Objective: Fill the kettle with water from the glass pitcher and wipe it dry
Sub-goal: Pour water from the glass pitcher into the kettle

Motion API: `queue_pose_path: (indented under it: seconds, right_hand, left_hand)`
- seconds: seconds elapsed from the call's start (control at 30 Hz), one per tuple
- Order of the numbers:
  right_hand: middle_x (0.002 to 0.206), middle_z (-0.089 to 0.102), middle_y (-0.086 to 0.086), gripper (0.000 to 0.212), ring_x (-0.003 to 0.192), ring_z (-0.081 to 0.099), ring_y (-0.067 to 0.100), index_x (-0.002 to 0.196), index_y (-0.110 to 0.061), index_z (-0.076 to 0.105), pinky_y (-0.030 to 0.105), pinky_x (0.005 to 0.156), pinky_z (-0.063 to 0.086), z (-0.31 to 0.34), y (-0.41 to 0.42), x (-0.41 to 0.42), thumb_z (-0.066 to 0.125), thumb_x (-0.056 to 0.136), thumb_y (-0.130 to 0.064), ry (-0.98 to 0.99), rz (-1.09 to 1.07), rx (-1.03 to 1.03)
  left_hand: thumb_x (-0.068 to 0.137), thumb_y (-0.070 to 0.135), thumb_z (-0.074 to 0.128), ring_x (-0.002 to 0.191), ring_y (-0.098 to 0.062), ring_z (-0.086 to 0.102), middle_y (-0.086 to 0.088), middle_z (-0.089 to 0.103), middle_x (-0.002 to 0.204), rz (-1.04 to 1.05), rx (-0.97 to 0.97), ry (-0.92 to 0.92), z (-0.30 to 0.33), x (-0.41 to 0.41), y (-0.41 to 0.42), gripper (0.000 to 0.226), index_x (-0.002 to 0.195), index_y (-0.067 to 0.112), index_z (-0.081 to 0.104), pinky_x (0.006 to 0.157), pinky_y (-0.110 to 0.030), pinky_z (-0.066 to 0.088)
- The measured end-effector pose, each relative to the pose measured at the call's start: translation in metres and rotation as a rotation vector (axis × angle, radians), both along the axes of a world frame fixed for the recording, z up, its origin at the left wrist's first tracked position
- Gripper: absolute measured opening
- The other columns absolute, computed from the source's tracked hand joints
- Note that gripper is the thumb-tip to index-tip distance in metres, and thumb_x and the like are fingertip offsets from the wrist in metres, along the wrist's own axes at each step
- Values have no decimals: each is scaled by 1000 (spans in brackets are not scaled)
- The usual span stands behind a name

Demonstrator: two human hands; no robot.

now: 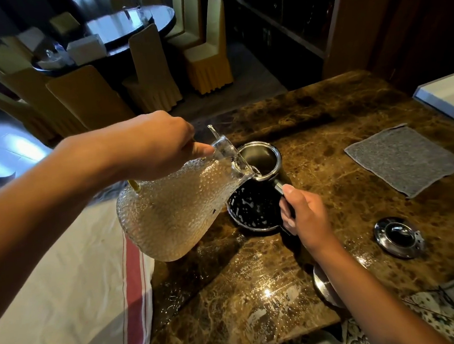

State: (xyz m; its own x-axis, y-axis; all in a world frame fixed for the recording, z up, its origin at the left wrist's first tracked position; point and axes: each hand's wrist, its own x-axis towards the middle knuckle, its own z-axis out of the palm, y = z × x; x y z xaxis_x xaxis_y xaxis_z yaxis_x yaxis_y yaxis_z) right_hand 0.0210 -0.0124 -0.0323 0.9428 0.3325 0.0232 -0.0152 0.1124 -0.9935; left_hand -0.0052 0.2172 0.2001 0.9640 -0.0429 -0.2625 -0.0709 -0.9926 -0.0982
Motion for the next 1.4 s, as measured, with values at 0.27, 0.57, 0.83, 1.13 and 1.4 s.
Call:
queue_pose_path:
  seconds: [0.27,0.57,0.83,1.13,1.4]
  right_hand:
    - [45,35,2,63,41,30,15,56,-8,38,27,44,23,0,0,0,53,93,-57,-3,-9,11]
    - [45,36,3,64,41,30,15,56,-6,38,26,44,23,1,0,-1,53,92,-57,-2,-10,34]
    - [44,39,0,58,42,32,16,52,-17,44,26,45,26,2,0,-1,52,94,-57,3,-17,10]
    - [46,37,2,58,43,32,16,54,-15,44,27,45,25,3,0,-2,52,93,-57,2,-16,8]
    - [46,37,2,60,43,32,17,54,-12,43,27,45,26,3,0,-2,52,93,-56,-1,-16,8]
  left_hand:
    - [64,77,19,66,-17,61,-2,62,77,9,9,26,3,2,-5,69,85,22,56,53,-29,42]
    - [73,75,23,63,-15,58,-2,61,74,-31,39,32,6,6,-4,62,81,22,55,51,-26,37]
    - [74,77,21,68,-17,61,-3,63,76,-38,39,32,7,8,-2,68,84,21,59,56,-29,44]
    - [69,79,17,65,-16,59,-3,62,74,-79,64,41,10,10,-4,72,82,21,58,55,-29,41]
    - [69,79,18,66,-16,62,-2,64,75,-64,26,44,8,10,-1,74,84,20,60,57,-30,46]
